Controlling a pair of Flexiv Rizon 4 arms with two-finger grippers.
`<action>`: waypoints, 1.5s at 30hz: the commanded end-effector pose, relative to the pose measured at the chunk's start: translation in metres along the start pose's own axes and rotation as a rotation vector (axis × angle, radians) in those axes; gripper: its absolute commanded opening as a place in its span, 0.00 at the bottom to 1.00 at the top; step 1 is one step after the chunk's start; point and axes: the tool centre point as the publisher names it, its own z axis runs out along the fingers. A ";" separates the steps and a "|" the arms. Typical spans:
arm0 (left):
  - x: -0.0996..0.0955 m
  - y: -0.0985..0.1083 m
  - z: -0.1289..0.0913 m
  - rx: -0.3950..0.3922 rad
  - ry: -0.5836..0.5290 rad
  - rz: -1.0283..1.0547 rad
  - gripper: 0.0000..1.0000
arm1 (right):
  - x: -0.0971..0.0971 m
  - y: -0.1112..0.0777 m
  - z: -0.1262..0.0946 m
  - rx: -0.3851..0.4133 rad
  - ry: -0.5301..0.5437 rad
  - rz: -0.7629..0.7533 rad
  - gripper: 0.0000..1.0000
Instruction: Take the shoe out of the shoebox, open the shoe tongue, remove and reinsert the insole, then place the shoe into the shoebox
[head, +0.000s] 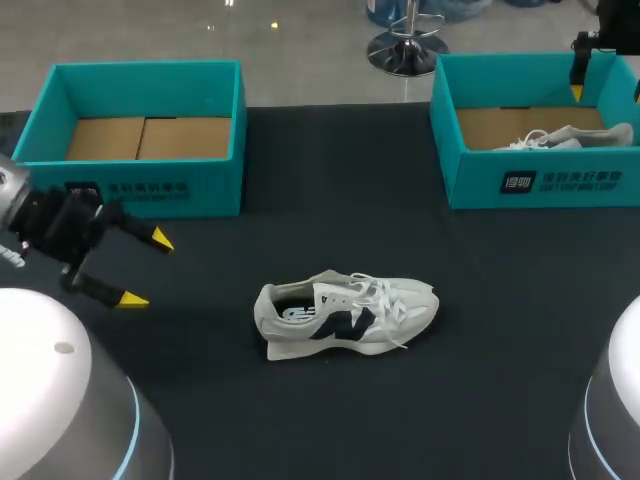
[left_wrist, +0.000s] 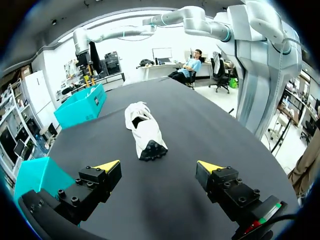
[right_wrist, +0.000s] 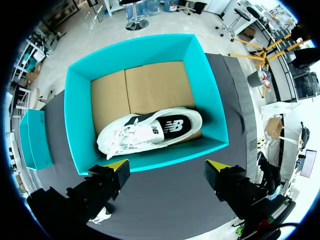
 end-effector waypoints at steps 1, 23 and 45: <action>0.008 0.010 0.018 0.133 -0.148 -0.186 1.00 | 0.000 0.001 0.000 0.002 -0.001 0.000 1.00; 0.024 0.019 0.086 0.254 -0.185 -0.214 1.00 | 0.000 0.001 0.000 0.002 -0.001 0.000 1.00; 0.014 0.036 0.098 0.254 -0.161 -0.219 1.00 | 0.000 0.001 0.000 0.002 -0.001 0.000 1.00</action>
